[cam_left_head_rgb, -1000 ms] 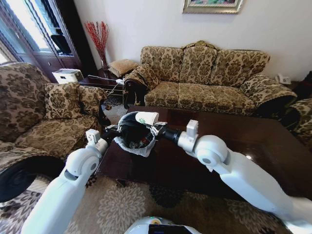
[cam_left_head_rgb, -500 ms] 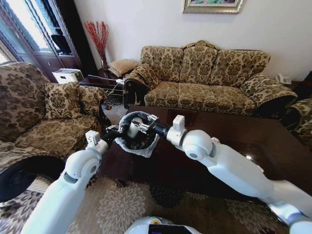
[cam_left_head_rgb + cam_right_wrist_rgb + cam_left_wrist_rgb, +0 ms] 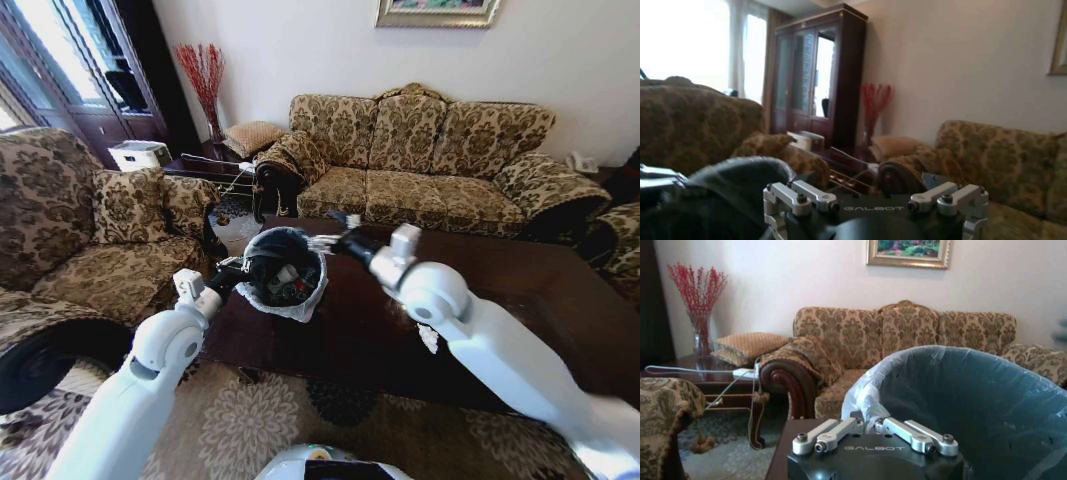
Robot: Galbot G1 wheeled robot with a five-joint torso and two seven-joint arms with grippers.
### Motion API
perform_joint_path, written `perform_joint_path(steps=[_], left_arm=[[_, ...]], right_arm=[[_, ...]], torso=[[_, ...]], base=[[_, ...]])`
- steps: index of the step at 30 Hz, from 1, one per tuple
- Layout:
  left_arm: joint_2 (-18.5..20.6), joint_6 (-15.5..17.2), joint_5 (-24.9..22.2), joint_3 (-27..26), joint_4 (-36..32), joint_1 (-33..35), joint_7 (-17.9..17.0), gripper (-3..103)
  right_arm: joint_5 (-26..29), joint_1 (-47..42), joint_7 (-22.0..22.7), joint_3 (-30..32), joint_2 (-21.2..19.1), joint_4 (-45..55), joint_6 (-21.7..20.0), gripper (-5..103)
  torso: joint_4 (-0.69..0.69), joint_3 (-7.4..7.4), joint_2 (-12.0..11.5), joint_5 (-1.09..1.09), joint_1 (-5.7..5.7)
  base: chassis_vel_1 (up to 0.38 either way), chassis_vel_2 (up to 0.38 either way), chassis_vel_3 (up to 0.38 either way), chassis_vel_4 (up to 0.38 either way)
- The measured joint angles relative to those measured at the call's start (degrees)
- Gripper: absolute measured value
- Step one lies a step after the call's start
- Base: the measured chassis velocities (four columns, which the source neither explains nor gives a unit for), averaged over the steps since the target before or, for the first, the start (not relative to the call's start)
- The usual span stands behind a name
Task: Move to the front of the table and place the trash on the table into the trash bin.
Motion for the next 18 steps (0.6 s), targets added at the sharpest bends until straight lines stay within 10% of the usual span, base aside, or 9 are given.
perform_joint_path(steps=[6,18], left_arm=[[-1.93,-0.47,1.22,-1.54,-1.89,1.81,-0.59,3],[-3.25,-0.87,2.32,-1.25,-2.69,2.85,0.09,3]], right_arm=[[-12.7,-17.18,-7.6,9.24,5.05,-2.6,1.89,100],[-19.69,-29.81,-8.04,20.53,10.98,-8.13,3.68,100]], torso=[[0.04,0.0,0.0,0.01,-0.01],[0.05,-0.01,0.0,0.0,-0.01]], base=[[0.0,0.0,0.0,0.0],[-0.076,-0.086,0.091,0.086]])
